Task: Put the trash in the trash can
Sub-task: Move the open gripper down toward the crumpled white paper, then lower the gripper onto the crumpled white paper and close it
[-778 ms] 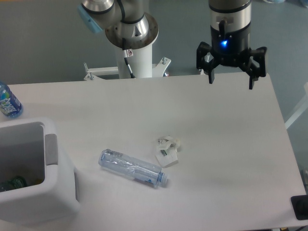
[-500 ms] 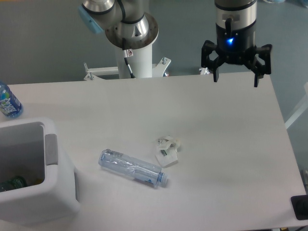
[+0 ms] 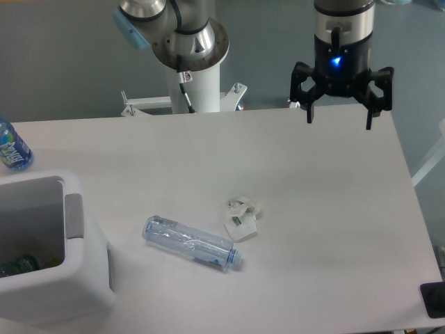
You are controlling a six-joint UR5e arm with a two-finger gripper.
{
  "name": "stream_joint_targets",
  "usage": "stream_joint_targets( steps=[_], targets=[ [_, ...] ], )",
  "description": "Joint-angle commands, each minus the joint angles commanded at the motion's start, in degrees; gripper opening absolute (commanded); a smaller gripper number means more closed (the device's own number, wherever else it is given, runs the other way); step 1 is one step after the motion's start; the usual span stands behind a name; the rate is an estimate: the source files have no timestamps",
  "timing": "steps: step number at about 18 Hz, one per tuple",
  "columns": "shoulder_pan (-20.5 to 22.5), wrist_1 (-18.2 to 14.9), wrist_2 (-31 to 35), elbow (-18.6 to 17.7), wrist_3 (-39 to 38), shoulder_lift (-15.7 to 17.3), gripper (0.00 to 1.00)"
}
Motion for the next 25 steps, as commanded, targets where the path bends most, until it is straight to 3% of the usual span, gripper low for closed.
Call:
stream_joint_targets(
  steps=[9, 16, 20, 22, 25],
  targets=[
    [-2.37, 0.0, -0.09, -1.93, -5.27, -2.55, 1.0],
    [-3.78, 0.35, -2.55, -8.86, -4.31, -2.99, 1.0],
    [-5.09, 0.61, -2.46, -12.3, 0.34, -4.04, 1.0],
    [-5.8, 2.45, -2.46, -14.66, 2.98, -4.75, 1.0],
    [-6.94, 10.08, -2.46, -21.07, 3.16, -4.92, 1.0]
  ],
)
